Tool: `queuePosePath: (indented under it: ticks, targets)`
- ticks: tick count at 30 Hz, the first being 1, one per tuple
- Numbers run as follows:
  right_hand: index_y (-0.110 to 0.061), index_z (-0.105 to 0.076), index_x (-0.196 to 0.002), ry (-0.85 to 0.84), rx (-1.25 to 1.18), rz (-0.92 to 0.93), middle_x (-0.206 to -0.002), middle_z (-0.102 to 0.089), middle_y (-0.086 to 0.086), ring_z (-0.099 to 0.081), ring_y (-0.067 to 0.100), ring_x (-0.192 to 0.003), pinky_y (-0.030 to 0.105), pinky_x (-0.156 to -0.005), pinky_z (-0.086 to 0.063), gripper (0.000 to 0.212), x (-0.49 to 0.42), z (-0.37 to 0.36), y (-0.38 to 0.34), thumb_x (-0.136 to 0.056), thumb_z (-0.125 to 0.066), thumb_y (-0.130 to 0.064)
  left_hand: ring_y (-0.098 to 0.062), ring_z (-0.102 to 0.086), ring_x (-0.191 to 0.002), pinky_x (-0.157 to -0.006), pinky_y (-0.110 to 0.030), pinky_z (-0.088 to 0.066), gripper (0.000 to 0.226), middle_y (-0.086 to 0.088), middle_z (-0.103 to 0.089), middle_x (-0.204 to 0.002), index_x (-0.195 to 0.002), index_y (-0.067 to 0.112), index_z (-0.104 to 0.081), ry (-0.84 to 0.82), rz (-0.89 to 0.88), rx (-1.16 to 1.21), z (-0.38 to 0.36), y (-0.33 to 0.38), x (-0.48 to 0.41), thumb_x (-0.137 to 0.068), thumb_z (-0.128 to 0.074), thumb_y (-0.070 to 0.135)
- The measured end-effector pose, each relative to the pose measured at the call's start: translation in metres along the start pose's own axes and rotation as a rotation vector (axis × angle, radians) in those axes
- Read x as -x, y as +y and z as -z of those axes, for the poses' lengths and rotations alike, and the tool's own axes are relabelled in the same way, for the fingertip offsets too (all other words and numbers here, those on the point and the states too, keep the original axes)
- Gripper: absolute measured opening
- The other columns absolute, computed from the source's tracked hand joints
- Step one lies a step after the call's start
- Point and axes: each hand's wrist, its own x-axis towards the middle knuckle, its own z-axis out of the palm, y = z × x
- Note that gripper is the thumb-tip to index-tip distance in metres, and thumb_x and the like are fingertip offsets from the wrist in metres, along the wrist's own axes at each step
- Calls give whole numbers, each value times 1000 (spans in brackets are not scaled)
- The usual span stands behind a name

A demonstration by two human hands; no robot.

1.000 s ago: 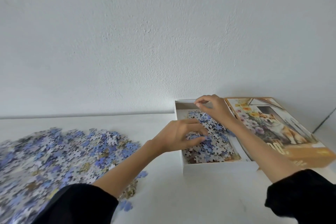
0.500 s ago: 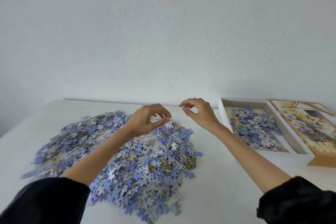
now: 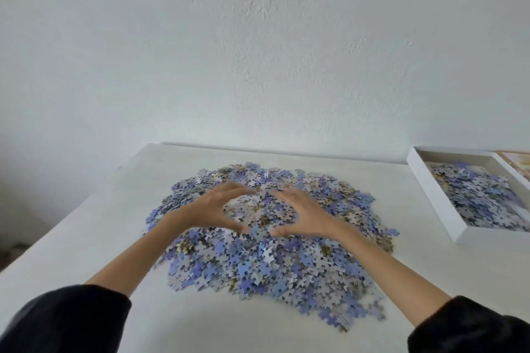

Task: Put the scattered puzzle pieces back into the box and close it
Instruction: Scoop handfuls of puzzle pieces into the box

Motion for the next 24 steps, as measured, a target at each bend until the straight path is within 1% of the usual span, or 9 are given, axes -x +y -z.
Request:
queuePosePath:
  ticks: [2, 4, 7, 9, 13, 16, 19, 21, 24]
  targets:
    - [-62, 11, -131, -37, 75, -9, -155, 6, 0, 4, 27, -142, 57, -111, -8, 106, -5, -14, -4, -41, -34, -95, -13, -17, -136, -110, -45, -18, 103, 11, -14, -149, -138, 56, -9, -77, 25, 9, -2, -15, 11, -50, -48, 90]
    - [-59, 19, -131, -38, 95, -14, -153, 16, -3, 13, 28, -141, 61, -110, -2, 115, -7, -21, -9, -34, -27, -98, -17, -7, -141, -111, -52, -10, 112, 13, -2, -153, -139, 57, 3, -112, 17, -30, -7, -24, 18, -45, -47, 92]
    - [-55, 23, -130, -32, 163, -42, -153, 18, -3, 16, 28, -140, 60, -110, 4, 119, -7, -27, -13, -27, -16, -101, -9, 7, -139, -109, -49, 9, 117, 18, 7, -152, -138, 53, 13, -108, -35, -162, -18, -31, 22, -41, -36, 97]
    - [-53, 18, -132, -26, 197, -60, -154, 14, -4, 14, 27, -141, 58, -109, 6, 118, -7, -29, -16, -27, -8, -101, -3, 11, -137, -107, -44, 17, 115, 23, 6, -148, -137, 52, 15, -77, -62, -219, -23, -32, 23, -42, -29, 99]
    - [-50, -4, -140, 3, 105, -73, -155, 4, -6, 8, 25, -142, 58, -110, 0, 118, -3, -25, -21, -33, -8, -99, 0, 2, -137, -112, -43, 12, 111, 20, -5, -150, -142, 47, 7, -7, -108, -216, -26, -36, 22, -50, -27, 97]
    - [-59, 5, -132, -15, 67, -47, -154, 11, -8, 12, 24, -141, 56, -109, 3, 107, 9, -28, -26, -35, -15, -99, 1, -2, -134, -112, -39, 11, 112, 14, -11, -152, -143, 46, 5, 11, -114, -193, -27, -34, 23, -49, -26, 97]
    - [-60, 15, -131, -72, 111, -52, -151, 24, -8, 25, 23, -137, 51, -103, 15, 111, 19, -38, -31, -34, -26, -96, -1, -1, -135, -110, -38, 11, 119, 16, -7, -151, -143, 46, 9, -44, -130, -136, -27, -31, 24, -43, -27, 99]
    - [-58, 15, -133, -54, 135, -79, -151, 24, -6, 24, 24, -138, 51, -103, 15, 113, 20, -41, -31, -35, -25, -96, -5, -6, -136, -111, -36, 4, 118, 14, -10, -150, -143, 46, 9, -48, -160, -167, -29, -30, 22, -44, -29, 98]
    - [-56, 13, -133, 9, 165, -123, -153, 17, -3, 15, 27, -141, 51, -110, 7, 108, 16, -41, -32, -37, -15, -97, -4, -18, -124, -103, -29, -10, 111, 10, -22, -144, -142, 47, 7, 7, -156, -208, -31, -32, 20, -48, -27, 96]
